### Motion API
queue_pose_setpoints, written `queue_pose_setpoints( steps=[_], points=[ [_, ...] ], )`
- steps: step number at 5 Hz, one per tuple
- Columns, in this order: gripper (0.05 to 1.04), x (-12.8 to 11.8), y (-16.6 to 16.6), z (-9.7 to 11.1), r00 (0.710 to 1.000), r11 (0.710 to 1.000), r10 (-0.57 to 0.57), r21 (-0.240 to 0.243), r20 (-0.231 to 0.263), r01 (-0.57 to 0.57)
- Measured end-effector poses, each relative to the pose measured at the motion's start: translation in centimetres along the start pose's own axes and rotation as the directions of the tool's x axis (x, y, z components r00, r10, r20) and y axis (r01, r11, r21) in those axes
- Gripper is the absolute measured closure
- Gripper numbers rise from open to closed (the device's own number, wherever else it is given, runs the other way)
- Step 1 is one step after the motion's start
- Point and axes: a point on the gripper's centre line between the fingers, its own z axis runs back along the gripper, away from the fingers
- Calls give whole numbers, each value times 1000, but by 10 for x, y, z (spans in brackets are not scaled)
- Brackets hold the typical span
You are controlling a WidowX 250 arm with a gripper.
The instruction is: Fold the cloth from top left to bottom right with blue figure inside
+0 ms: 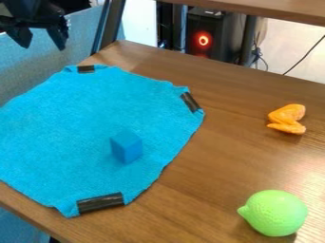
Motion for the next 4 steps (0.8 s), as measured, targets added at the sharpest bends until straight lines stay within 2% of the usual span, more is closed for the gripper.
queue_pose_setpoints(
  steps=[1, 2, 3, 4],
  points=[
    [83, 19, 5, -14, 997, 997, -70, -12, 19, 70],
    [83, 31, 14, -35, 993, 994, -111, 11, -31, 112],
    [83, 41, 15, -51, 990, 991, -132, 20, -51, 134],
    [83, 43, 9, -67, 992, 993, -118, -24, -44, 117]
  ],
)
